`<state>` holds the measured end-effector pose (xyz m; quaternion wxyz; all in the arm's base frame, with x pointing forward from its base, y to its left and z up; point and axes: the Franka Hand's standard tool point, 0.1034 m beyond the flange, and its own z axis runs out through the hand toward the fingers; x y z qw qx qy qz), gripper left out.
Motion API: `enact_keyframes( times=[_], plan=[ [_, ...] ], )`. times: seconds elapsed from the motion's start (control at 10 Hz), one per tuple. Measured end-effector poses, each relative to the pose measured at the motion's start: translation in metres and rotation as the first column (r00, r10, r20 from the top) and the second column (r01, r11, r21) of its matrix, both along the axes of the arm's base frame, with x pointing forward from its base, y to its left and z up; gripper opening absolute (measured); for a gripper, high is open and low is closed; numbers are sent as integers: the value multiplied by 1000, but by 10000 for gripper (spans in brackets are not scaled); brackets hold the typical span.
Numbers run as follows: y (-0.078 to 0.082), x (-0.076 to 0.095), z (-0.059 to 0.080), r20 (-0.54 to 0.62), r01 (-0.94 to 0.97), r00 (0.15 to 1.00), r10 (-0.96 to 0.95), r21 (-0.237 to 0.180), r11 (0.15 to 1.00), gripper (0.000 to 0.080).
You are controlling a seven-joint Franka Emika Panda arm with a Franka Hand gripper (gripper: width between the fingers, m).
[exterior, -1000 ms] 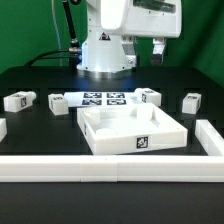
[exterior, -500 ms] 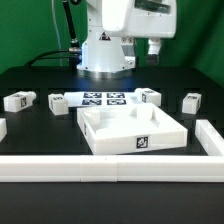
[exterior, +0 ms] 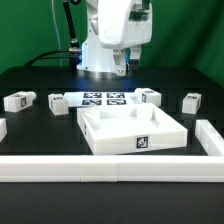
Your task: Assemble square table
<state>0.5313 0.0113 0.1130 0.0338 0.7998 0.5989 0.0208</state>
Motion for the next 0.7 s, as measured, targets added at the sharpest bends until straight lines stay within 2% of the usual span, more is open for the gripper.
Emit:
enact_keyframes(
  times=[0.1,0.2,0.4,0.5,0.7],
  plan=[
    [0,-2,-2,0,-79,997,79,-6,997,649],
    [-1,-15,-15,-9,-241,971,240,-14,971,649],
    [-9,-26,-28,-11,-516,856,516,-48,855,649],
    [-15,-33,-37,-25,-606,795,606,-51,794,649],
    [-17,-32,-36,-39,-667,745,666,-60,742,649]
  ],
)
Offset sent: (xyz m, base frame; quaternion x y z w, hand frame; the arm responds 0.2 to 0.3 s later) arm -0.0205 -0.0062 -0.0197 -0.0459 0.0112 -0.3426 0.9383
